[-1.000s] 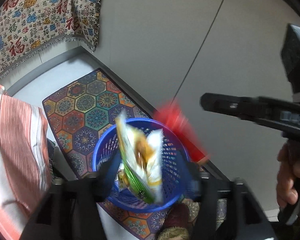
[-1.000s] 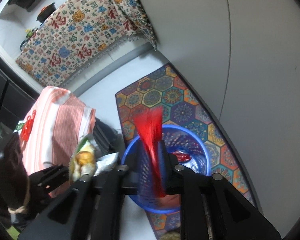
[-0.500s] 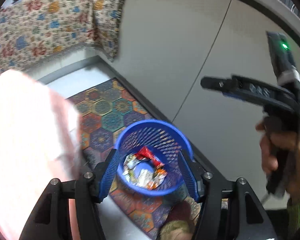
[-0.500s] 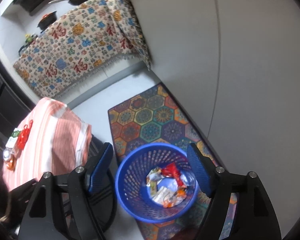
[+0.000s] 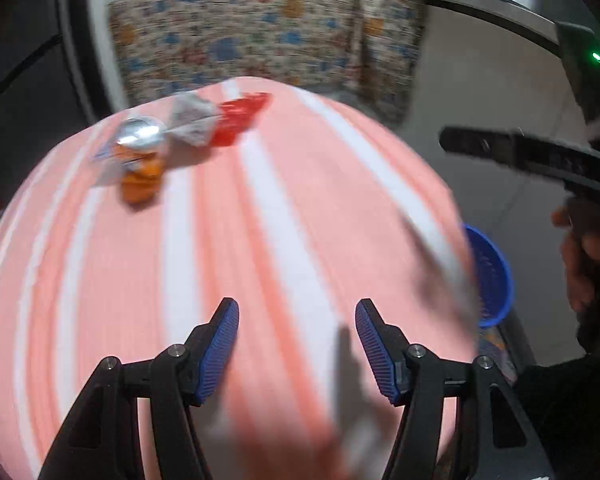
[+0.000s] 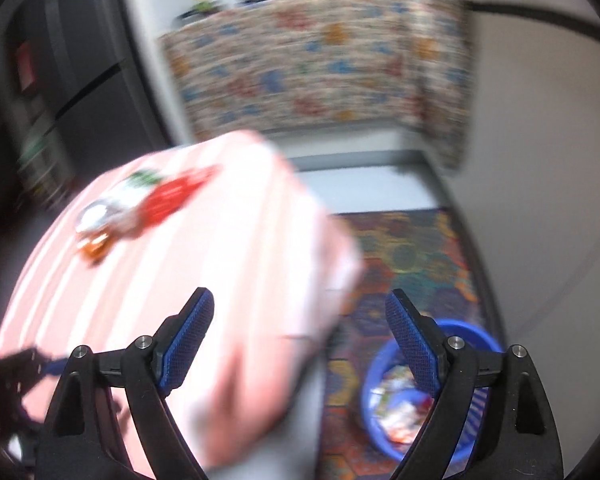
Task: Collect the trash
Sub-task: 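Move both tools back over the table toward the crushed orange can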
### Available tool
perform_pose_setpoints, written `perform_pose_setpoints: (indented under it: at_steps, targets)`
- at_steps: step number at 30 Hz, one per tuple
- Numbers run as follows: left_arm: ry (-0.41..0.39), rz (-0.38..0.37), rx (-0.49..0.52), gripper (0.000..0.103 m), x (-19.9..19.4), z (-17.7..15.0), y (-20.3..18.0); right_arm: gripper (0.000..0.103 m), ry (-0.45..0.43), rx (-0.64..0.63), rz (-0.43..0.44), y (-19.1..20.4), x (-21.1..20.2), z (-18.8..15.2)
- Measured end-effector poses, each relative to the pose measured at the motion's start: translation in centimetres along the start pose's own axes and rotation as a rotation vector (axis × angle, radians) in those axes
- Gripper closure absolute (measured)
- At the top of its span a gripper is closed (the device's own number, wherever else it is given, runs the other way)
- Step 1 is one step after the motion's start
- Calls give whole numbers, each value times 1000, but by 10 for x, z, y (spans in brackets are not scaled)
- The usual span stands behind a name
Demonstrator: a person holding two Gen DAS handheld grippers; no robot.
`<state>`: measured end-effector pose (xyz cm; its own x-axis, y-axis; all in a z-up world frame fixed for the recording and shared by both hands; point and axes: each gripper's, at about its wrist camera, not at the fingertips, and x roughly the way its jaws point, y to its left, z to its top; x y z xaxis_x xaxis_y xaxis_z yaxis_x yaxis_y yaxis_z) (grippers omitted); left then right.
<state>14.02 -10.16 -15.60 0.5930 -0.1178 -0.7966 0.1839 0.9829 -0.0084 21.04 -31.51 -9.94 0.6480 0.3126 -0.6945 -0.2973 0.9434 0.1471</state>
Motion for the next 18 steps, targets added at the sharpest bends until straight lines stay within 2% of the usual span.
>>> perform_pose_setpoints:
  at_steps: [5,10,13,17,18]
  targets:
    - [0,93,-72,41,0,-4,56,15,84,-136,39,62,43,-7]
    - [23,139,-109,41,13,-8,93,15,171,-210,10,93,82,-18]
    - [14,136,-122,32,16,-7,105,6,168,-252,-22,103,90,-21]
    - [2,133,-132,17,24,-3,114,1,166,-252,-23,106,97,-20]
    - [1,131,-135,16,26,-1,116,0,165,-245,-21,105,98,-19]
